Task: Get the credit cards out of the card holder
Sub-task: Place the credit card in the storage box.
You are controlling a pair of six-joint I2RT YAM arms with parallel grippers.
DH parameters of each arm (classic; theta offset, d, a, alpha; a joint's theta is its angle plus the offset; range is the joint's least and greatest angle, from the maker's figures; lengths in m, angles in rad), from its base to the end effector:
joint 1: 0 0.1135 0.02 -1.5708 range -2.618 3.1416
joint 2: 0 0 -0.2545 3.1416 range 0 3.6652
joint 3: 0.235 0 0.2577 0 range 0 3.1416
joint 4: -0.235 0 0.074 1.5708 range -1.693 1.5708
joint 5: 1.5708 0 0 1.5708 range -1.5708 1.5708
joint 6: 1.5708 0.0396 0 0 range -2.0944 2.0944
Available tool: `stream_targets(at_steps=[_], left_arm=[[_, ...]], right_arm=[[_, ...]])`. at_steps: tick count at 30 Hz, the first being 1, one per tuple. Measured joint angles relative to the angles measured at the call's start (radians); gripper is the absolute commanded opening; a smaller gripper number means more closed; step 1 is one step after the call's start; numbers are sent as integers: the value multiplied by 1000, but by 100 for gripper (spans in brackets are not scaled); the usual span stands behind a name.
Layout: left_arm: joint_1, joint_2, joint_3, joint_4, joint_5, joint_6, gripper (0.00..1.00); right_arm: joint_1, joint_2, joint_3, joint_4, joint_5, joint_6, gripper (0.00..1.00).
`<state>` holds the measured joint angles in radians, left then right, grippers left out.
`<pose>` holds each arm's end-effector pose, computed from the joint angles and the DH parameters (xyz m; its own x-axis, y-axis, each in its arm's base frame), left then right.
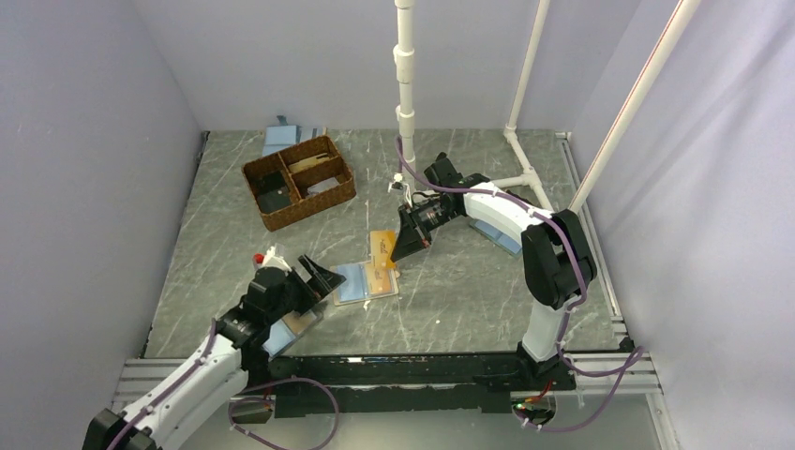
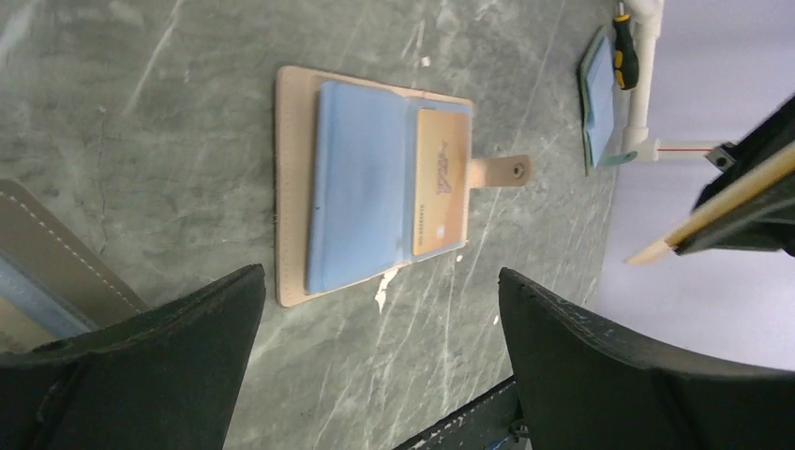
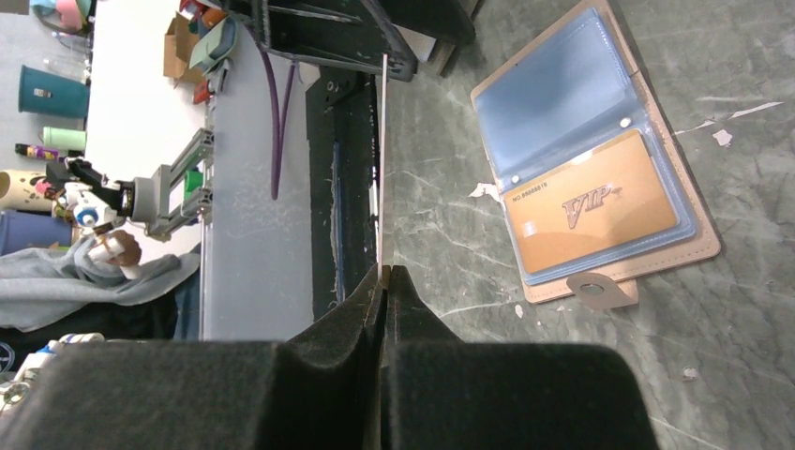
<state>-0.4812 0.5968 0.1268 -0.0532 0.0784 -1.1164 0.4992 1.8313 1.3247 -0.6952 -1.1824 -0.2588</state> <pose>0.1390 -0.0761 0.1398 -0.6630 -0.6643 -0.3450 -0.1690 0.5819 -0.7955 0.3037 0.2073 0.2073 -0.6702 -0.4758 -0.5696 -0.6681 0.0527 0.7422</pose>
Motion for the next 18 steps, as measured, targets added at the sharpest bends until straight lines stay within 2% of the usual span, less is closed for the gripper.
stream_targets(at_steps=[4,8,11,18], left_arm=[[1,-66,23,-10,33,63,100],[1,-62,6,183,137,102,98],[1,29,15,307,216,138,95],[1,296,133,459,316,202,83]], right_arm=[[0,0,0,-1,0,-2,0],[1,0,0,-4,0,-5,0],[7,0,0,-8,0,-11,0],[23,2,0,-20,-2,-27,0]])
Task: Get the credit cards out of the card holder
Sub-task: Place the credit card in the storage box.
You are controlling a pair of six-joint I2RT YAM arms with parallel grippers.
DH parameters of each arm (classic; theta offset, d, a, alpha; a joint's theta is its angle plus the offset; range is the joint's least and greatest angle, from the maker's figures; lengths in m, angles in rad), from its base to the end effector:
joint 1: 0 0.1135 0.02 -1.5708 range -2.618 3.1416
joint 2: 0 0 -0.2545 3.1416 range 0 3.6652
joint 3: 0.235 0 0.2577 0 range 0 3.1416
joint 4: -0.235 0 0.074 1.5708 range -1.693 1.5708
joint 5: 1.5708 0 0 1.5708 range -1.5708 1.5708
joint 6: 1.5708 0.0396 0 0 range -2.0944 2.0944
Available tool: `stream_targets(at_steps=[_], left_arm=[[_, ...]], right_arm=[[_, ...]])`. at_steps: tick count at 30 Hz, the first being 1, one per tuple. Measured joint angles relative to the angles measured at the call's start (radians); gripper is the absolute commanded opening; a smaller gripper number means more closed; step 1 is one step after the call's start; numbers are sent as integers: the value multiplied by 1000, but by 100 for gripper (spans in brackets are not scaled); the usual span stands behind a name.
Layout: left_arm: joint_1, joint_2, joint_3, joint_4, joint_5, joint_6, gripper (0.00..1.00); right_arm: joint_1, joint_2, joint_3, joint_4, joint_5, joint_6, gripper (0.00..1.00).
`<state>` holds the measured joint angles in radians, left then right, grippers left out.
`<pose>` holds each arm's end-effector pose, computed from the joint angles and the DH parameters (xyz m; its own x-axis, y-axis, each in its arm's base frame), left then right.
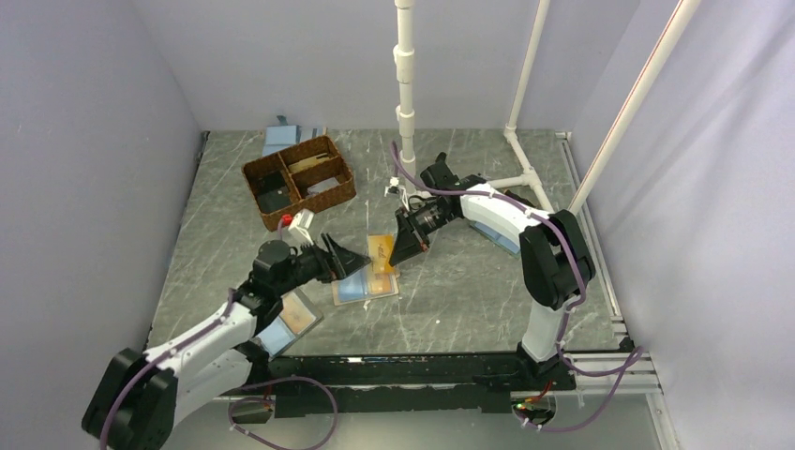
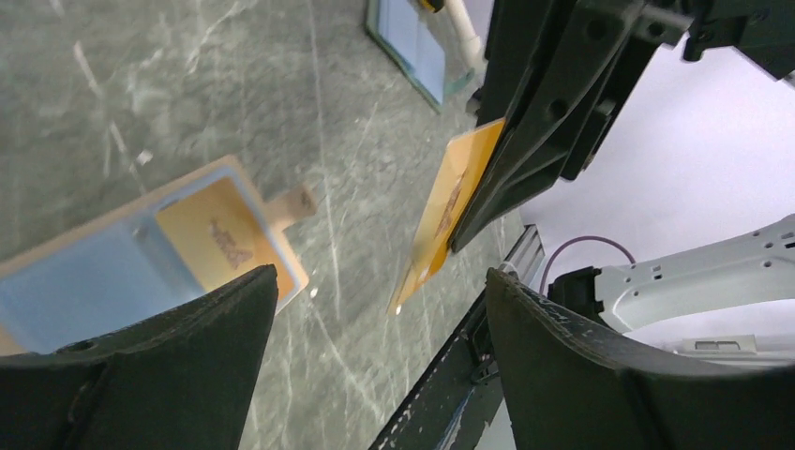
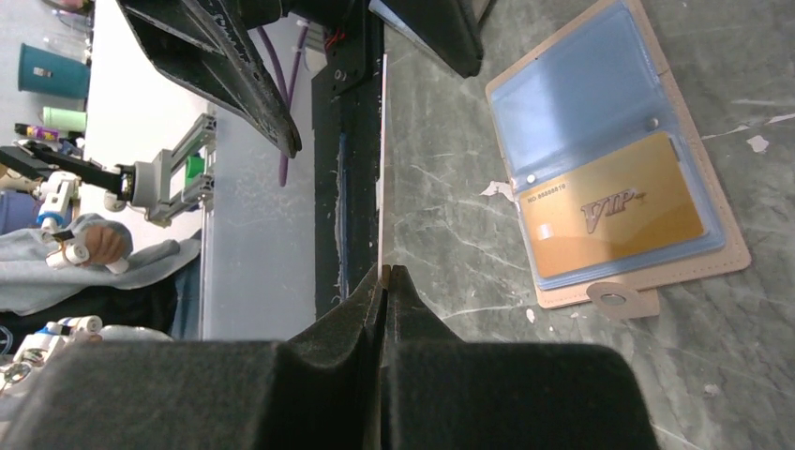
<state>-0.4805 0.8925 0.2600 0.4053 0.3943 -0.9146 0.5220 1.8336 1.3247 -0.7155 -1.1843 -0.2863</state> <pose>0.1753 -0.1085 0.1870 -0.7230 -0.4481 -0.5259 0.3046 0.4764 -0.8247 0.2976 0.2135 0.2059 -0.6521 -0.4979 -0.5717 -0.6720 0.0306 0.7399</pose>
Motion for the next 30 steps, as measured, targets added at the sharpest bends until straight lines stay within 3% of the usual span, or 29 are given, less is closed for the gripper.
stream_targets(at_steps=[10,16,17,22,27,30], left_arm=[[0,232,96,180,97,16,52],[0,274,117,229,137,17,4],[0,282,118,240,146,17,0],[2,291,118,291,193,14,0],[1,227,116,246,190,20,0],[0,91,117,117,155,51,0]], right_arm=[[5,14,3,-32,-13,-26,0],[5,20,4,-48,-22,-37,0],[5,20,5,-49,-22,-37,0],[2,20,6,-63,-22,-39,0],[6,20,16,-77,-30,-57,31],[13,19,51,-135,-10,-119,45]])
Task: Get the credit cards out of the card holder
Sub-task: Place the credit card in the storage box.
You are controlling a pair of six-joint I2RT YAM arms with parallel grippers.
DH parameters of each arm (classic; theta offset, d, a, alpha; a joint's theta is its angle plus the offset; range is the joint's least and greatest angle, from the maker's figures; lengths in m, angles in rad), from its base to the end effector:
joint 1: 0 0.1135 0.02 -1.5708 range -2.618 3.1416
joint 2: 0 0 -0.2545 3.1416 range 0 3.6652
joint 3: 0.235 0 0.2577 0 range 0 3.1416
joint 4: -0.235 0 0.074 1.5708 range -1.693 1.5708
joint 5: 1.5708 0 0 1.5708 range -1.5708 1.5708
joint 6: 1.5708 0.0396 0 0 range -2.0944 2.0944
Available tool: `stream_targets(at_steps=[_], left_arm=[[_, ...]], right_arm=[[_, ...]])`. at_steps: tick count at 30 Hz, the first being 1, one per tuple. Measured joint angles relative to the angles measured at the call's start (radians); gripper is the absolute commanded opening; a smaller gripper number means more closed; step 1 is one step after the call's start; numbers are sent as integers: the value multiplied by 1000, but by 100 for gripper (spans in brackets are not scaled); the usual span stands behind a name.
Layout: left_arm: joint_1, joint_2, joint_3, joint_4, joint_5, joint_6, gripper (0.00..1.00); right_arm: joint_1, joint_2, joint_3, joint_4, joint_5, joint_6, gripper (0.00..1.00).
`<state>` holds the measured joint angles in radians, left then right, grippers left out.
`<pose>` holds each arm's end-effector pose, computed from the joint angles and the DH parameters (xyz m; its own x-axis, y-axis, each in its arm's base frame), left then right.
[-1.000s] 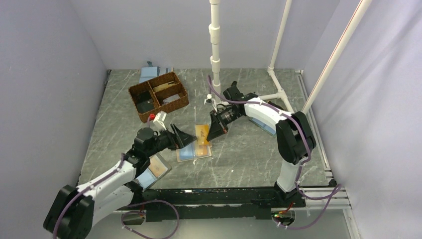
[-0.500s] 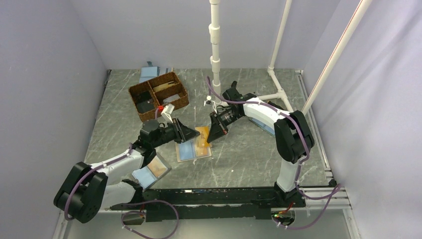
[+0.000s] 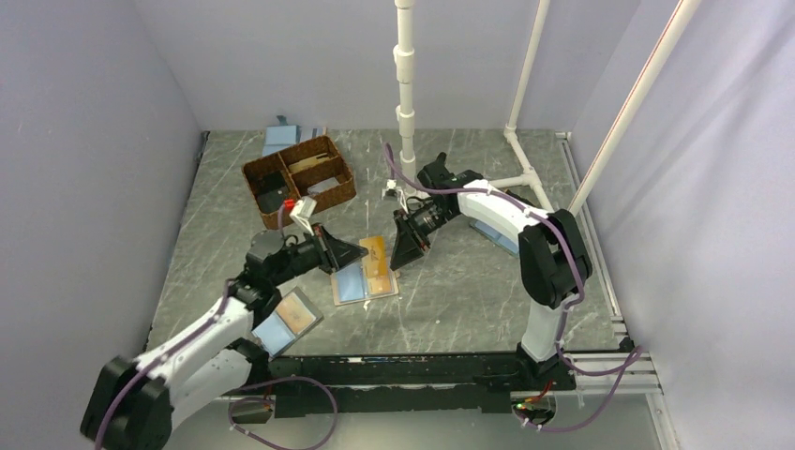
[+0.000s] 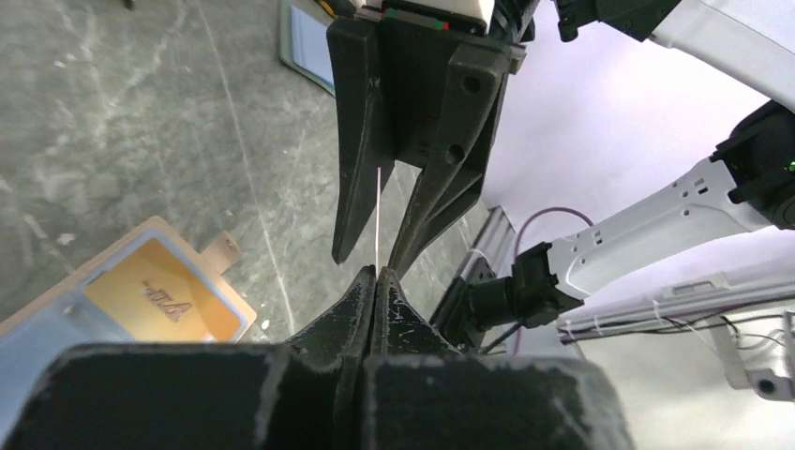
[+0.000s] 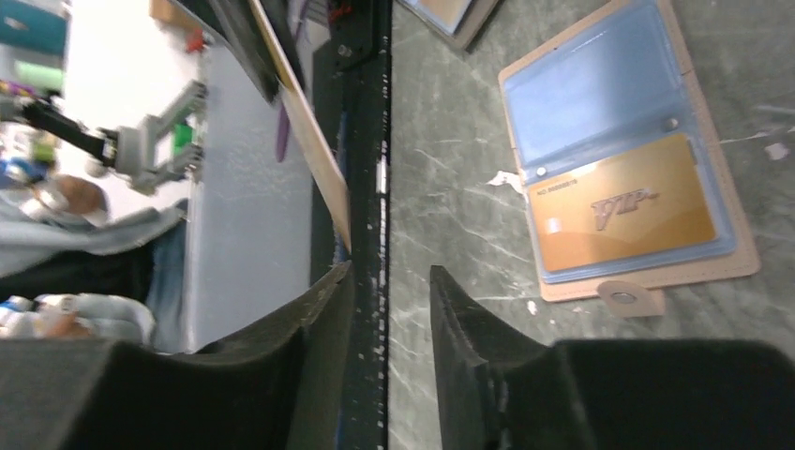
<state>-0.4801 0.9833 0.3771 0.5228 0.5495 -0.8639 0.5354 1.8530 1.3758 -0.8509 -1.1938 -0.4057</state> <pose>0.1913 -0.1229 0.2229 -0.6985 -0.3674 -0.6141 0.4994 0.3644 -0.7860 0.2929 0.2165 0.2101 -0.6171 -0.5350 -0.5770 -0.6786 -0.0093 0.7344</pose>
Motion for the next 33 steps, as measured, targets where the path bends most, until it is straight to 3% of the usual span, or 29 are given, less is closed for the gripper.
stream_targets(at_steps=[3,7,13,19,26,33], left_arm=[[2,-157,28,-195,-87,54,0],[17,-291,134,-461,-257,151,0],[94,-196,353,-681,-442,308,0],[195,20,502,-731,-506,385,0],[374,107,540,-710,-472,360,0],[536,255,577,-574,-369,222,0]], right_arm=[[4,-22,12,-30,66,-68,54],[3,-118,-21,-31,188,-140,56],[3,-244,-79,-46,418,-294,57],[-10,-218,-27,-191,599,-491,56],[-16,-209,-4,-181,562,-497,56],[-25,-164,0,-82,534,-461,55]])
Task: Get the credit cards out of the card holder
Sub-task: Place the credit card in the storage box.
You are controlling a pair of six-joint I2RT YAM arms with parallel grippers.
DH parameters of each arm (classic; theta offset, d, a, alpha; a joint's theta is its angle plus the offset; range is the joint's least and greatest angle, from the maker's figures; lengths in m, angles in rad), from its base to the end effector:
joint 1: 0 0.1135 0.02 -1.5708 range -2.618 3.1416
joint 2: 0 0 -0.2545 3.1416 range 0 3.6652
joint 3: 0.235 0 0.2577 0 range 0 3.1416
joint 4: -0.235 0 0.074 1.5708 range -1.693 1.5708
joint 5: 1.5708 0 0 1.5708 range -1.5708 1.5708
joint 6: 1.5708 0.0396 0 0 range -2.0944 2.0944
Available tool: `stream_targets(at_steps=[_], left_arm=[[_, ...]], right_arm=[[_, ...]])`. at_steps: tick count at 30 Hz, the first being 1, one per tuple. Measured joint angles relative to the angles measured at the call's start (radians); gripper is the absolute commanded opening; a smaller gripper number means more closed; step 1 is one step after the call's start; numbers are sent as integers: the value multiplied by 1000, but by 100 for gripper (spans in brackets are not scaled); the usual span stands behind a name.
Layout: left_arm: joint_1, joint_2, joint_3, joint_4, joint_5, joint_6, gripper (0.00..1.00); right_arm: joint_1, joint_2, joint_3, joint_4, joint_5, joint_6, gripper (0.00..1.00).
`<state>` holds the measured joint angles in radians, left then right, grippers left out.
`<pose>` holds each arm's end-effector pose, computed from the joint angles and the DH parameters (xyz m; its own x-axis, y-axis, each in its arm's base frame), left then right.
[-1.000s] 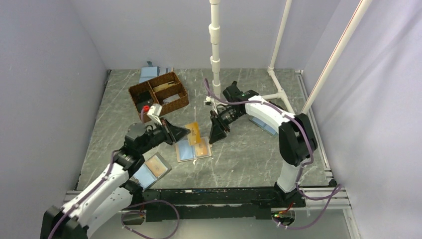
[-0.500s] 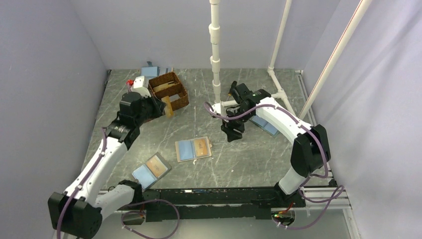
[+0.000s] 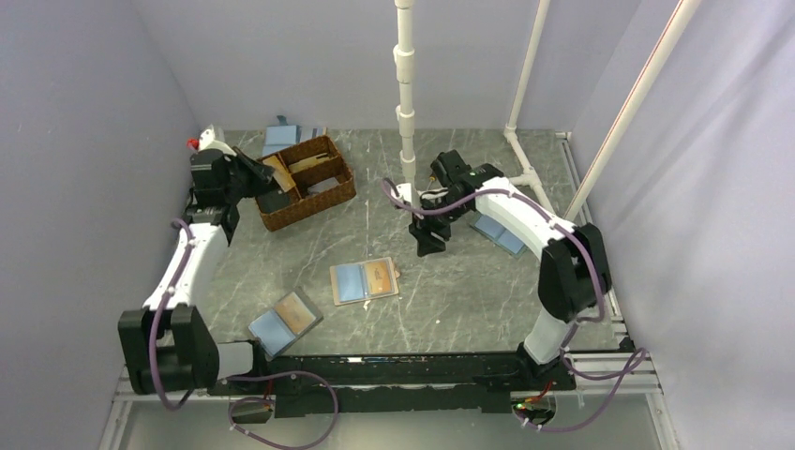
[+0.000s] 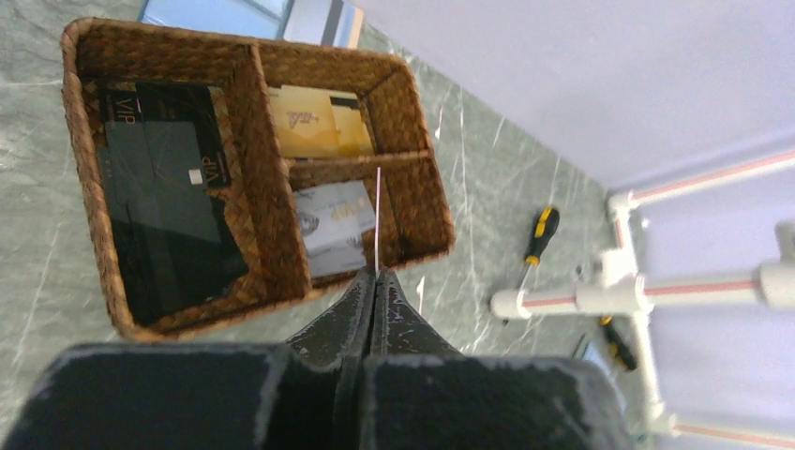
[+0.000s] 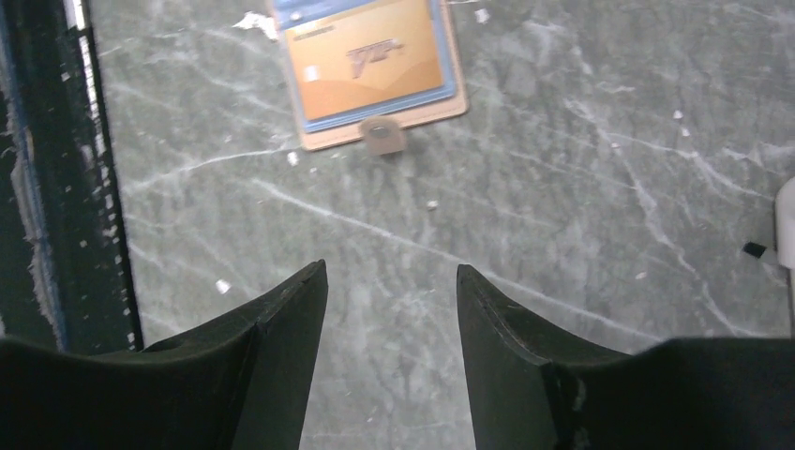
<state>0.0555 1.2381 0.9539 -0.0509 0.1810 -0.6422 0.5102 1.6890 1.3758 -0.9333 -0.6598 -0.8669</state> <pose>0.3009 0.0096 0.3042 -0.3319 -0.6085 -0.7208 -0.1044 0.7831 -0.6130 0.2853 0.1875 0.2463 -0.1113 -0.7525 -0.6491 -0.9906 0.0316 0.1331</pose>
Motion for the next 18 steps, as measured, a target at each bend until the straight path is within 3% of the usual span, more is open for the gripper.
stream_targets(at_steps=[6,18], left_arm=[[88,194,41,150,77,-144,0],[98,471,186,324,138,-248,0]], right_arm=[[-64,188,153,27,-47,16,55],[-112,403,420,43,-126,22,60]])
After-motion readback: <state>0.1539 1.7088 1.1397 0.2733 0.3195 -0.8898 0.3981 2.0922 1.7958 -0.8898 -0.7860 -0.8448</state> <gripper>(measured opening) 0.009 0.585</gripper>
